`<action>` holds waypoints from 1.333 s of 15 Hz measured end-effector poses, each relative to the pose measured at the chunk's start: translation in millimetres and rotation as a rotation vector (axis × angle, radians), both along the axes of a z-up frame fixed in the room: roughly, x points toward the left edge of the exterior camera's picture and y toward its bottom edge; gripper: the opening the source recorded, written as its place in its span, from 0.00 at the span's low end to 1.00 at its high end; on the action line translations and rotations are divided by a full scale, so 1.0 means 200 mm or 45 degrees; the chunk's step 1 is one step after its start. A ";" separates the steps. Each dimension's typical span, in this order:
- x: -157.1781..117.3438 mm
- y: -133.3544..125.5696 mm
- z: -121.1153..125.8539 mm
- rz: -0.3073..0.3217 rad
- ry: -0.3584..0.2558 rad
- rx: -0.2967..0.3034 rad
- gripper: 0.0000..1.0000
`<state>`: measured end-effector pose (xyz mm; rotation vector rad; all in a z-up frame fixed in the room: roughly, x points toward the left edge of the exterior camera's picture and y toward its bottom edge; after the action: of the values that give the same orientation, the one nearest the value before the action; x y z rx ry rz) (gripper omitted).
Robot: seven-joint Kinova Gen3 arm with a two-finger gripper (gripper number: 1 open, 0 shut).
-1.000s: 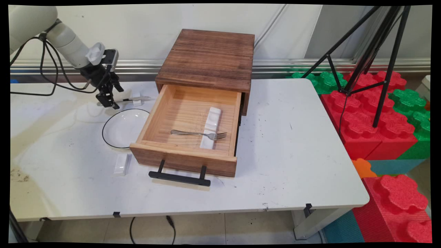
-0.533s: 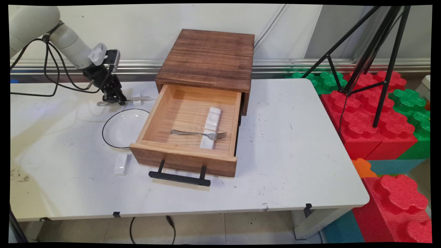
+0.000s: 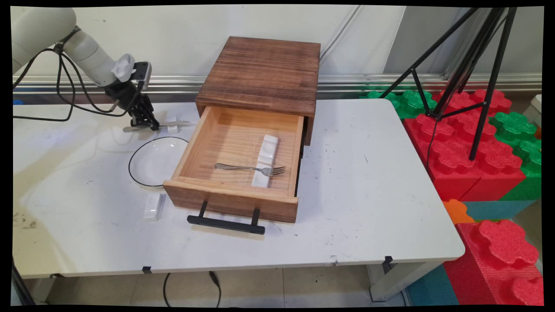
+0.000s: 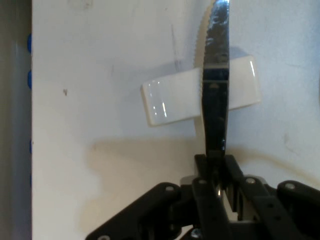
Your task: Place the picked object into the drawer
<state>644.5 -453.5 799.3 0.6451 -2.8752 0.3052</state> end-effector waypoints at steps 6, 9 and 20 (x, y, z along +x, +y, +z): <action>0.01 0.02 0.05 -0.015 0.005 0.002 0.00; 0.01 0.05 0.13 -0.041 0.016 -0.004 0.00; -0.06 0.24 0.48 -0.127 0.125 -0.015 0.00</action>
<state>632.2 -406.1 896.2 0.4977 -2.7980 0.2683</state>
